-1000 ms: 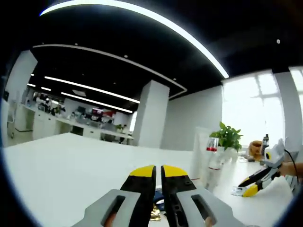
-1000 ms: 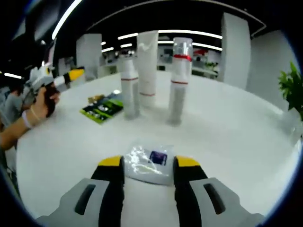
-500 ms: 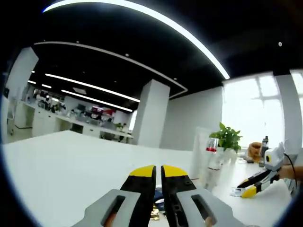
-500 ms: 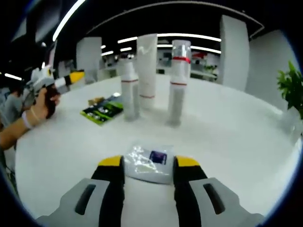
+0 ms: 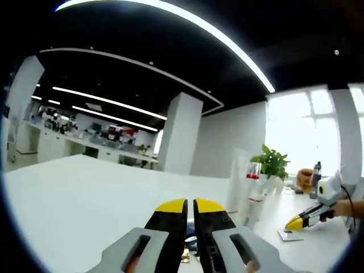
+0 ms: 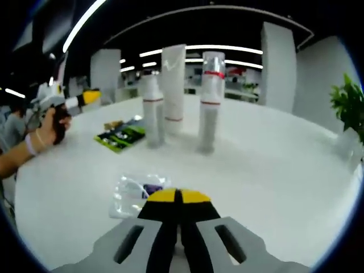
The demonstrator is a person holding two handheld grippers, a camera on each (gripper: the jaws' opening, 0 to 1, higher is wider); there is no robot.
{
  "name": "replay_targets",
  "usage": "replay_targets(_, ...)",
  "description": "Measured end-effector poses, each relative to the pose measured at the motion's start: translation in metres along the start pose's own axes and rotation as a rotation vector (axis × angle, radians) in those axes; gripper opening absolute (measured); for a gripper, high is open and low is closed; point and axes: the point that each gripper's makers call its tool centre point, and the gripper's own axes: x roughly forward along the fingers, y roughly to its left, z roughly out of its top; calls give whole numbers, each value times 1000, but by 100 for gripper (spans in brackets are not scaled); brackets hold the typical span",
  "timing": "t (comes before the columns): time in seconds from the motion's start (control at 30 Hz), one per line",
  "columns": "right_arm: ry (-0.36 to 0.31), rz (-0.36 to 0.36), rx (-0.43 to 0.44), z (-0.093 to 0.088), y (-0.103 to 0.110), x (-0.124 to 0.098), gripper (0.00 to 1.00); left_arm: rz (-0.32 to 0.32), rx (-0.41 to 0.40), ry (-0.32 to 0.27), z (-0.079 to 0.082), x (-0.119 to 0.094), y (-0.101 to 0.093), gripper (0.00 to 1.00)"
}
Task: Arrange the skincare products in the storage area until every visible bottle or jar stands upright without overlapping.
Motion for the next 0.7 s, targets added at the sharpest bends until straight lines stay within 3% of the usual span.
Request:
replay_targets(0.3, 13, 17, 12, 2, 9, -2, 0, -1, 8, 8, -1, 0, -2, 4)
replay_targets(0.43, 12, 44, -6, 5, 18, -3, 0, -59, 70, -4, 2, 0, -18, 4)
replay_targets(0.63, -7, 66, -64, 11, 43, -4, 0, -301, 287, 83, -18, -2, -83, 4)
replay_targets(0.7, -18, 68, -88, 13, 49, -2, 0, -410, 303, 199, -42, -7, -110, 4)
